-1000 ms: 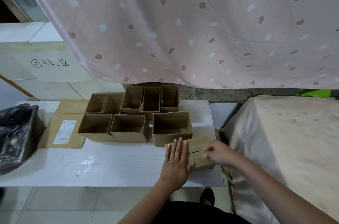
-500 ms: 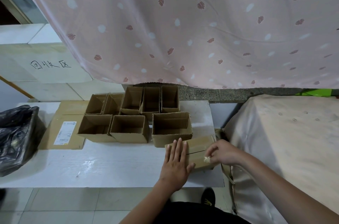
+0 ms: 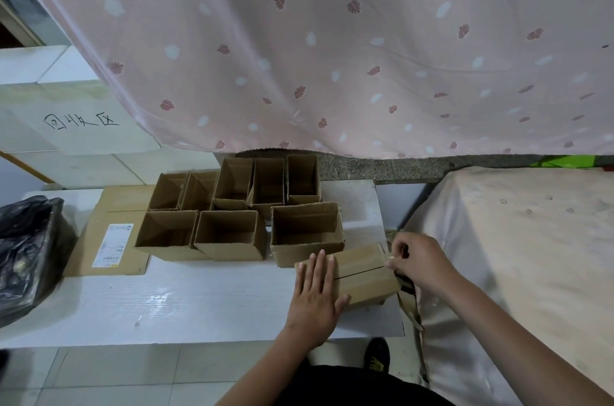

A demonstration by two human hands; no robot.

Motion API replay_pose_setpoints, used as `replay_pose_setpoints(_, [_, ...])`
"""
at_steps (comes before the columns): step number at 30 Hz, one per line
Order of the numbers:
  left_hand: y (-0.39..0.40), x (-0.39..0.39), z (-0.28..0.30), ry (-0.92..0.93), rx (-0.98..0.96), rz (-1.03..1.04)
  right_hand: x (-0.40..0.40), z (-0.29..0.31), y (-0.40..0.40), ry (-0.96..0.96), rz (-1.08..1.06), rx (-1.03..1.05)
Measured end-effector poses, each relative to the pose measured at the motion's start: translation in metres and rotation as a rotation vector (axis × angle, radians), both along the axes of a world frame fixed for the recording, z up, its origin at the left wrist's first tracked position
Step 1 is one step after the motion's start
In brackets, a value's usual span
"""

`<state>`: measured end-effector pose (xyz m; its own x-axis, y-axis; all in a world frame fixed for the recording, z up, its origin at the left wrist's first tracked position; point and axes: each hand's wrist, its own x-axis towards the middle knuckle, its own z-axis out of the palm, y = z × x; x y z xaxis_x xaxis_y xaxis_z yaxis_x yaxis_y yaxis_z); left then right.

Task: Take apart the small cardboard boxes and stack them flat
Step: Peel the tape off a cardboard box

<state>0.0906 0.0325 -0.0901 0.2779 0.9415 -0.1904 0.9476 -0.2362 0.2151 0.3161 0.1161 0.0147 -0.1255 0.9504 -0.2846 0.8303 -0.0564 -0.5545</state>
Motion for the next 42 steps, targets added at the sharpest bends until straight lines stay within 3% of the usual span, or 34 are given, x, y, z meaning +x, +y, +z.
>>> replay_pose_setpoints(3, [-0.001, 0.0, 0.002, 0.015, 0.028, -0.001, 0.005, 0.0, -0.002, 0.083, 0.021, -0.057])
replay_pose_setpoints(12, [-0.001, 0.0, 0.0, 0.012, 0.015, 0.001, 0.003, -0.009, -0.006, 0.031, -0.039, -0.143])
replay_pose_setpoints(17, [0.0, 0.001, 0.0, 0.007, -0.008, 0.003, 0.001, -0.011, -0.011, -0.13, 0.128, -0.02])
replay_pose_setpoints(21, [-0.002, 0.001, 0.003, 0.025, -0.006, 0.004, 0.0, -0.025, -0.012, -0.099, 0.203, -0.067])
replay_pose_setpoints(36, [-0.007, -0.01, -0.003, -0.052, -0.051, 0.01, 0.032, -0.022, -0.009, -0.029, -0.195, -0.015])
replay_pose_setpoints(42, [-0.01, -0.028, 0.001, 0.036, -0.085, 0.06, 0.016, -0.013, -0.01, 0.166, -0.145, -0.076])
